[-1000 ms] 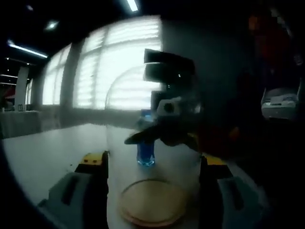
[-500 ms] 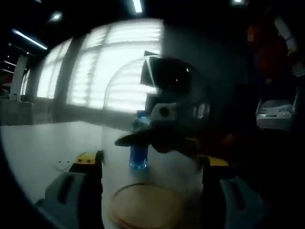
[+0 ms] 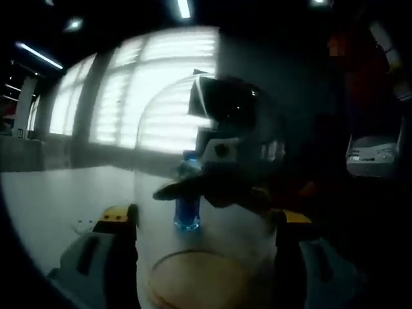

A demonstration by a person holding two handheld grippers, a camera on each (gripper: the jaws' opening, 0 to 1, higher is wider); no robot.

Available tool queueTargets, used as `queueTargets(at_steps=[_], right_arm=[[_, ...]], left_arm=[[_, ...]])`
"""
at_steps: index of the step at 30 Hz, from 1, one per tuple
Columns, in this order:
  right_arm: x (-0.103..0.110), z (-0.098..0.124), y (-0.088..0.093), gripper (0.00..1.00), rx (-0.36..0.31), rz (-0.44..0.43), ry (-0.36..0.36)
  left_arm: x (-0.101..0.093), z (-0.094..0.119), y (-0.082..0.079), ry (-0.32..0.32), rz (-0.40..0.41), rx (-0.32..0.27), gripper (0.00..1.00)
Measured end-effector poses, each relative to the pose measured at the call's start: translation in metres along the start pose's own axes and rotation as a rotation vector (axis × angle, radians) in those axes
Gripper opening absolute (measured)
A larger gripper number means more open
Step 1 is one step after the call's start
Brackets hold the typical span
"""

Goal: Open the cover put in the Mizone put the cover back on

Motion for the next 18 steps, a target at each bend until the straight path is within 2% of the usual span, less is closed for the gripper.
queueTargets(at_steps=[10,18], right_arm=[[0.0027,-0.0014,-0.0028,0.90,0.003,0.031,0.000],[0.0013,-0.0025,-0.0039,0.90,0.000,0.031,0.009]], left_arm=[[-0.0021,-0.0021,-0.0047,-0.010,-0.041,0.041,0.75],[-0.0012,-0.0051,-0.0067,-0.030,-0.028,0.070,0.78]])
Point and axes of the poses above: the point that each gripper's makers call its tool centre point, and the gripper's own axes: z roughly backward along the fingers, x roughly to its left, y roughly out of its underside, the point moved 9 cm from there along z, roughly backward along the fingers, and after that the axes turned 9 degrees about -z, right-handed, at the moved point
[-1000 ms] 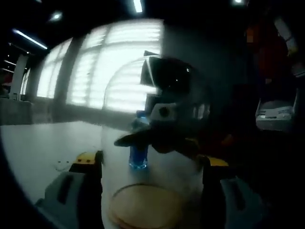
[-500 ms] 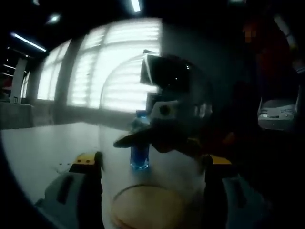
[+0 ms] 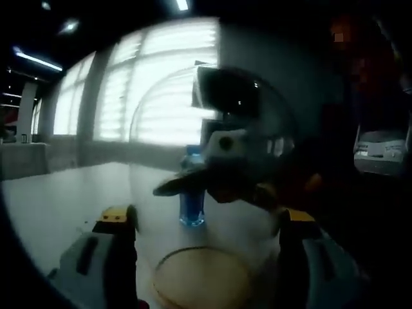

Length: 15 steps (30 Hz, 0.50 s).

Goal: Open the cover put in the Mizone put the cover back on

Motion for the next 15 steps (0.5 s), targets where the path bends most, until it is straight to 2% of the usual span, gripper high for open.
queueTargets(at_steps=[6,11,15], right_arm=[[0.0021,0.0009,-0.0023,0.90,-0.001,0.028,0.006],[0.0007,0.0021,-0.0044,0.90,-0.041,-0.006,-0.002],[0.0039,0.0025,-0.0046,0.90,-0.038,0.004,-0.005]], left_arm=[[-0.0023,-0.0017,-0.0030,-0.010,-0.027,0.014,0.78],[-0.0009,-0.0016,-0.0053,-0.018,-0.005,-0.014,0.77],[-0.0042,-0.0019,-0.0088,-0.019,-0.017,-0.009,0.77]])
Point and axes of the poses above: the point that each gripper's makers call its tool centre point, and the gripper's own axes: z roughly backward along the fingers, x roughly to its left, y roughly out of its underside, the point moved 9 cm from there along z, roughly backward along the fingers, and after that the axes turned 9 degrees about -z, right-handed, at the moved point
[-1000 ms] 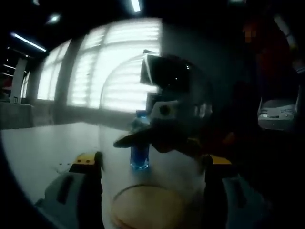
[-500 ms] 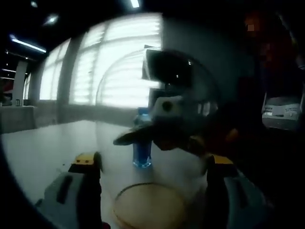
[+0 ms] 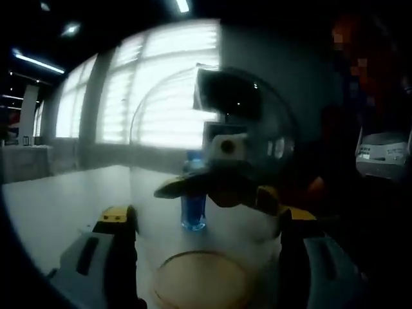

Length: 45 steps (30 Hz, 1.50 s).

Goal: Open the cover put in the Mizone put the cover back on

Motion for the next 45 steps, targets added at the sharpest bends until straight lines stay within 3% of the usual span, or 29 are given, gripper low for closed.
queueTargets(at_steps=[17,31,45], right_arm=[[0.013,0.002,-0.002,0.90,0.007,0.011,-0.008],[0.021,0.004,-0.007,0.90,-0.009,0.007,-0.012],[0.051,0.005,0.002,0.90,0.008,0.013,-0.022]], left_arm=[[-0.013,0.001,-0.008,0.002,-0.019,0.048,0.77],[-0.017,0.003,-0.014,-0.003,-0.016,0.036,0.77],[-0.049,0.010,-0.017,-0.007,-0.021,0.076,0.77]])
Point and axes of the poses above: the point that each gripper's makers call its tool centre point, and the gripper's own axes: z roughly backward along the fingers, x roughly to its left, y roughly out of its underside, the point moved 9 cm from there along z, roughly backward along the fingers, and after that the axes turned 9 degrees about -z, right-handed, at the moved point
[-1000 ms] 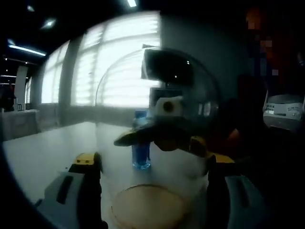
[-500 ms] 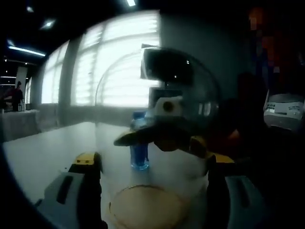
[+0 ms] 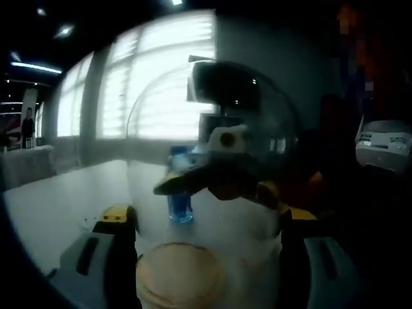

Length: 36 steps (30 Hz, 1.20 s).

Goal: Open the cover put in the Mizone put the cover back on

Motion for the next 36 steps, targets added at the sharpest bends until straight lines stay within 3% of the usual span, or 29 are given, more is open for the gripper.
queueTargets(at_steps=[25,36], right_arm=[[0.043,0.007,-0.005,0.90,-0.024,0.016,-0.004],[0.066,0.007,0.006,0.90,-0.015,0.016,-0.005]], left_arm=[[-0.044,0.007,-0.015,-0.010,-0.012,-0.005,0.78],[-0.067,0.011,-0.012,-0.010,-0.017,0.013,0.78]])
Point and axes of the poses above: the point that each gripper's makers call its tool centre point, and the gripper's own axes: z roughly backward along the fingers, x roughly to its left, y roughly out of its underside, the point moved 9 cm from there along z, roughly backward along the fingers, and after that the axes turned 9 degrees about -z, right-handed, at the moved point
